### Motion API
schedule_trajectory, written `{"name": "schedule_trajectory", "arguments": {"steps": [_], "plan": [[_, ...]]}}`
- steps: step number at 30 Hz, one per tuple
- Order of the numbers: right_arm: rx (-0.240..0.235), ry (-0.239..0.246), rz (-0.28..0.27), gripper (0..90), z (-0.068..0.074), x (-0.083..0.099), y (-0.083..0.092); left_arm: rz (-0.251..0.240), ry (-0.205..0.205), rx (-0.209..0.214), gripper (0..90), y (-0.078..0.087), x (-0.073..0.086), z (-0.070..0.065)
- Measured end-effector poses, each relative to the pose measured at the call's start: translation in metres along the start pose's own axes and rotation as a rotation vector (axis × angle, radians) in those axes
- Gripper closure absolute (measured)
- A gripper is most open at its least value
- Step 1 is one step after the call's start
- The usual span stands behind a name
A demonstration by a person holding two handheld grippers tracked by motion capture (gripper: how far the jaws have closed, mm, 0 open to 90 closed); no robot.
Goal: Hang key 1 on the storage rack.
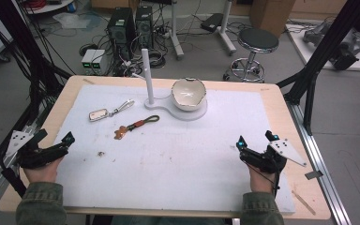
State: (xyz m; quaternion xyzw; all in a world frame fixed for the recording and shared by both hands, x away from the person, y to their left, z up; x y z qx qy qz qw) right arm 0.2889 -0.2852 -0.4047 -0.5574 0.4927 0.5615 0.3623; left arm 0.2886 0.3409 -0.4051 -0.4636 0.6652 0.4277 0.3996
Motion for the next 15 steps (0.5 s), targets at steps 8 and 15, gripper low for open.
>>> {"name": "schedule_trajectory", "arguments": {"steps": [8,15], "plan": [[-0.002,0.0,-0.001,0.6,-0.0001,0.0001,0.0003,0.002,0.001,0.005,1.7,0.0008,0.0006,0.0001],[-0.011,-0.001,-0.001,0.7,-0.0003,0.0007,0.001,-0.007,-0.01,0.001,1.7,0.0004,0.0011,-0.0004]]}}
Point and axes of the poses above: each handheld gripper's, and its own axes: y roughly backward along the jaws, x roughly out of its underside, z roughly to its left, the point moved 2 cm from there along -y, roughly forward along the jaws, and after that the axes turned 10 degrees about y, right-handed, at the moved point
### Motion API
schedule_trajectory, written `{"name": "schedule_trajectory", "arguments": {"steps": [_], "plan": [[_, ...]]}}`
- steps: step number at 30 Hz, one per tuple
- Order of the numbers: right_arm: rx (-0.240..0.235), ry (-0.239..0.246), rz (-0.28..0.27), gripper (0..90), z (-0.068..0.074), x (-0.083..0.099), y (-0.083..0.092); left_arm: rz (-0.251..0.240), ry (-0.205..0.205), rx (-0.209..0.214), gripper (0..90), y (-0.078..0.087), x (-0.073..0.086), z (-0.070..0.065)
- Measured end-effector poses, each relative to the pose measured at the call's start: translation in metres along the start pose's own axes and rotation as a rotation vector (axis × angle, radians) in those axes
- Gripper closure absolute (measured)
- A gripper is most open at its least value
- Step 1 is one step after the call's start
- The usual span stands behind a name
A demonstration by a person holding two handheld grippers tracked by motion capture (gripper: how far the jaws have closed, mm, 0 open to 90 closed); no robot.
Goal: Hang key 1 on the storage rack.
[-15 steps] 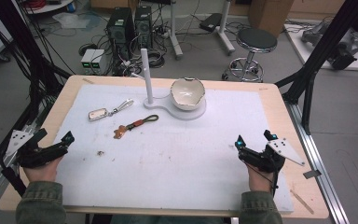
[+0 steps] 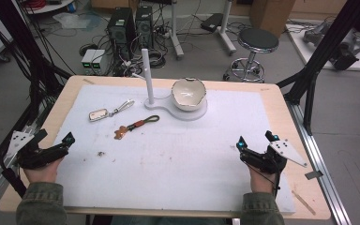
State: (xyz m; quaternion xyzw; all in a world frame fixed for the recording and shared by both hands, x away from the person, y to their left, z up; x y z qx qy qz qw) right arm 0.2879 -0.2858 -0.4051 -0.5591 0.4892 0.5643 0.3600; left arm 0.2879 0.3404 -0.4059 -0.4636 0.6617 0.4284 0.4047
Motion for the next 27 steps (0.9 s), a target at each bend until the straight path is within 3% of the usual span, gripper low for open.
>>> {"name": "schedule_trajectory", "arguments": {"steps": [6,11,14,18,27], "plan": [[0.0,-0.003,-0.002,0.7,0.0,0.0,-0.001,0.011,-0.008,0.003,1.7,-0.001,0.001,0.0],[0.004,0.002,-0.008,0.7,0.0,0.0,-0.002,0.014,0.02,0.021,1.7,-0.001,0.003,-0.003],[0.004,0.0,-0.01,0.7,-0.001,0.0,-0.002,0.03,0.004,0.025,1.7,-0.003,0.005,-0.005],[-0.005,-0.007,-0.015,0.7,-0.001,0.0,-0.002,0.044,0.014,0.035,1.7,-0.006,0.004,-0.005],[-0.019,-0.008,-0.025,0.7,-0.001,-0.001,0.0,0.088,-0.034,0.067,1.7,-0.016,-0.002,-0.015]]}}
Point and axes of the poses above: each handheld gripper's, and its own axes: y roughly backward along the jaws, x roughly out of its underside, z roughly to its left, the point moved 2 cm from there along -y, roughly forward along the jaws, and after that the axes turned 10 degrees about y, right-handed, at the moved point
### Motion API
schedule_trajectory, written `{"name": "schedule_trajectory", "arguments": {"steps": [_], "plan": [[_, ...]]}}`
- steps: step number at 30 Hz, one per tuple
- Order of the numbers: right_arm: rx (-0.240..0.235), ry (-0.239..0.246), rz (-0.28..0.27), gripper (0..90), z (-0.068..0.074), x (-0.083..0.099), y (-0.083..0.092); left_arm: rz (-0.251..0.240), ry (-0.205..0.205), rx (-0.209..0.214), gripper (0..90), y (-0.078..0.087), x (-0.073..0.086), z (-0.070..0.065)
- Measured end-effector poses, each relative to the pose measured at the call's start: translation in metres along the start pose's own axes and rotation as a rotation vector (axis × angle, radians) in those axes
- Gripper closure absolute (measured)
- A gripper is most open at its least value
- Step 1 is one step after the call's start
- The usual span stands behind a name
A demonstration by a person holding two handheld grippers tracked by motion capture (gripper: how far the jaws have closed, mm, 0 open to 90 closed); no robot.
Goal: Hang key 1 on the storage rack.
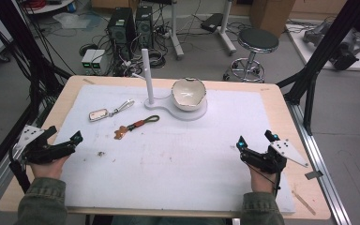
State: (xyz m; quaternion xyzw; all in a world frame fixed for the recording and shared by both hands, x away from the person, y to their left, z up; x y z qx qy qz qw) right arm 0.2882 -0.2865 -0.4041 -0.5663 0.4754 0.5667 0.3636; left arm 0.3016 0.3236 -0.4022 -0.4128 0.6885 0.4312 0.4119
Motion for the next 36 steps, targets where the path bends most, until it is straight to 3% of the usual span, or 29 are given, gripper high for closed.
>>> {"name": "schedule_trajectory", "arguments": {"steps": [5,14,27,35,36], "plan": [[-0.007,0.009,0.022,0.7,0.002,0.001,-0.001,0.02,-0.041,0.025,1.7,-0.008,-0.005,-0.008],[0.001,0.009,0.017,0.7,0.001,0.0,0.002,0.04,-0.079,0.051,1.7,-0.018,-0.021,-0.015],[0.012,0.009,0.028,0.7,-0.001,0.001,0.003,0.089,-0.111,0.058,1.7,-0.033,-0.031,-0.018],[0.003,0.008,0.033,0.7,0.0,0.001,0.003,0.123,-0.133,0.109,1.7,-0.045,-0.038,-0.03],[0.004,0.005,0.032,0.7,0.0,0.001,0.003,0.135,-0.142,0.134,1.7,-0.048,-0.041,-0.035]]}}
Point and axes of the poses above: each handheld gripper's, and its own axes: y roughly backward along the jaws, x roughly out of its underside, z roughly to its left, the point moved 2 cm from there along -y, roughly forward along the jaws, and after that the axes turned 10 degrees about y, right-handed, at the moved point
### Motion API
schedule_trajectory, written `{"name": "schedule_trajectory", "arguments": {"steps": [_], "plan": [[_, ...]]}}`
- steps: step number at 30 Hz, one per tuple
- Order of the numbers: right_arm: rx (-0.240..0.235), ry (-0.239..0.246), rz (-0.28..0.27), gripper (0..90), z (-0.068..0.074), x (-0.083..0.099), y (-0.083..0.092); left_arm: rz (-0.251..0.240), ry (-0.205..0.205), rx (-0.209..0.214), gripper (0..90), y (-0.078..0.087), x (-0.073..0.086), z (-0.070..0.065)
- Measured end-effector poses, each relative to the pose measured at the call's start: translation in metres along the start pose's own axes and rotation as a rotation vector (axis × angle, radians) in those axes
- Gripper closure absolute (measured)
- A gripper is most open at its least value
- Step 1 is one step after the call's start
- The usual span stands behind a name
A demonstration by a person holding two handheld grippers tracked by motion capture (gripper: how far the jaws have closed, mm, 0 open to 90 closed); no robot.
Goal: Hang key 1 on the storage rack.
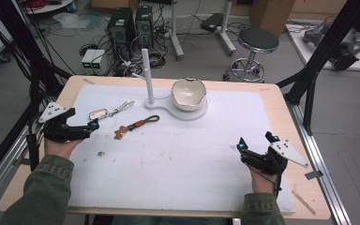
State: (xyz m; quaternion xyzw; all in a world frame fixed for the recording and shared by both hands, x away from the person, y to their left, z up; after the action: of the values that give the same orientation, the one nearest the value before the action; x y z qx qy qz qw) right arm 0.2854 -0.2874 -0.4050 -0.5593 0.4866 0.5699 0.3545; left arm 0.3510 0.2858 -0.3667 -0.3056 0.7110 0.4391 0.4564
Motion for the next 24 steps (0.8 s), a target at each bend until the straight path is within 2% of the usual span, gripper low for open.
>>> {"name": "schedule_trajectory", "arguments": {"steps": [6,12,24], "plan": [[0.004,0.002,-0.008,0.7,0.0,0.0,0.001,0.023,-0.039,0.039,1.7,-0.01,-0.016,-0.01],[0.0,0.002,-0.009,0.7,-0.001,0.0,0.001,0.059,-0.082,0.052,1.7,-0.023,-0.025,-0.019],[-0.002,-0.005,-0.014,0.7,-0.001,-0.001,0.003,0.119,-0.132,0.078,1.7,-0.046,-0.033,-0.035]]}}
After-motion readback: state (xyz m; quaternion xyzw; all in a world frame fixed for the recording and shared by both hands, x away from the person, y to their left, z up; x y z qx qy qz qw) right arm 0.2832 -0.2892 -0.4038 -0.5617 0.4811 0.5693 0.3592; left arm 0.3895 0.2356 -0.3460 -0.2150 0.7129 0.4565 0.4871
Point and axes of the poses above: each handheld gripper's, and its own axes: y roughly backward along the jaws, x roughly out of its underside, z roughly to its left, the point moved 2 cm from there along -y, roughly forward along the jaws, and after that the axes turned 10 degrees about y, right-handed, at the moved point
